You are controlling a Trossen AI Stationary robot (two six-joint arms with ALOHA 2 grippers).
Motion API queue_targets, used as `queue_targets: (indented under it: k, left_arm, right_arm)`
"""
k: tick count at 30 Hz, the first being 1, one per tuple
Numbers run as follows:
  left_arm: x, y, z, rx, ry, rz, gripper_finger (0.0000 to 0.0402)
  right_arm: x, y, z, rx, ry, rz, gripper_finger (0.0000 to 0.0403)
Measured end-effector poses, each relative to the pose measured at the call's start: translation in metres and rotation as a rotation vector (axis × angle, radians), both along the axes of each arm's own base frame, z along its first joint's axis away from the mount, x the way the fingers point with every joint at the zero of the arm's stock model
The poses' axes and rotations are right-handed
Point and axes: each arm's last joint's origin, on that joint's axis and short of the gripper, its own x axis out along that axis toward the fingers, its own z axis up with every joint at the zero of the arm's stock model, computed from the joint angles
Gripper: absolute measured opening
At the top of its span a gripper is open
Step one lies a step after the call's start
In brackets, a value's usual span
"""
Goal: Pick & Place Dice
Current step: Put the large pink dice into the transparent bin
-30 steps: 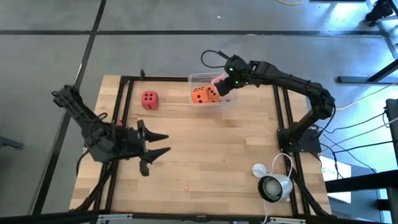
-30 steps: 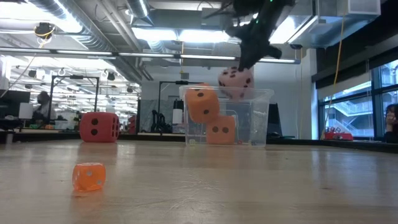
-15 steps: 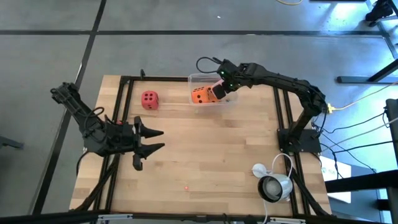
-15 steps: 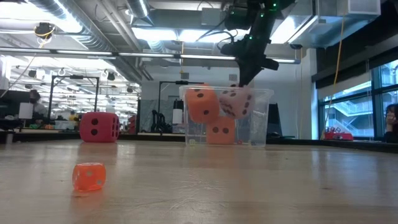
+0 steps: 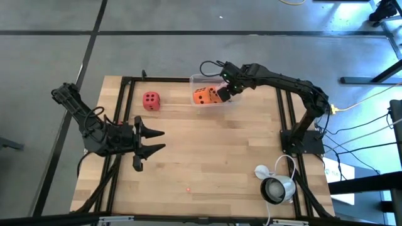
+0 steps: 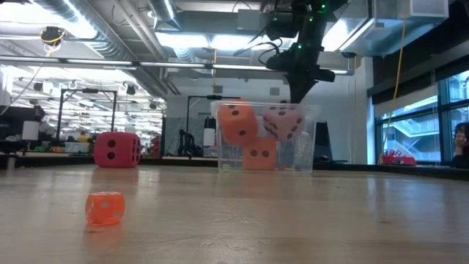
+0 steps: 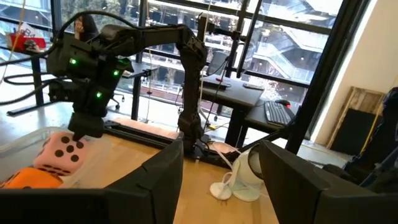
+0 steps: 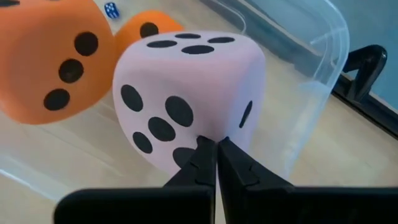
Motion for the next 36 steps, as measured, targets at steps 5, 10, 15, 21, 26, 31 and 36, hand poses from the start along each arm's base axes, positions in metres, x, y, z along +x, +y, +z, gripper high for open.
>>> queue_targets:
  k: [5,10,15,21,26,31,36]
  left_arm:
    - [0.0,0.0,0.0,0.021,0.005,0.002,0.0203]
    - [0.0,-0.0001,-0.0001,0.02,0.005,0.001,0.0203]
    - [0.0,-0.0001,-0.0003,0.021,0.007,0.001,0.0203]
    - [0.0,-0.0001,-0.0003,0.021,0.006,0.001,0.0203]
    - [0.0,-0.0001,-0.0003,0.021,0.007,0.001,0.0203]
    - [0.0,-0.0001,-0.0003,0.02,0.007,0.001,0.0203]
    - [0.0001,-0.0006,-0.0003,0.019,0.005,-0.016,0.0203]
  right_arm:
    - [-0.0001,0.0001,-0.0007,0.003,0.005,0.0,0.0002]
    - [0.0,0.0001,-0.0012,0.007,0.004,0.002,0.0002]
    - [0.0008,0.0011,-0.0012,0.01,0.001,0.011,0.0012]
    - [0.004,0.0043,-0.0005,-0.037,0.014,0.051,0.0088]
    - [0.006,0.0053,-0.0001,-0.043,0.004,0.07,0.018]
    - [0.006,0.0052,0.0,-0.043,0.003,0.07,0.0256]
    - [0.0059,0.0062,-0.0004,-0.008,-0.007,0.078,0.0294]
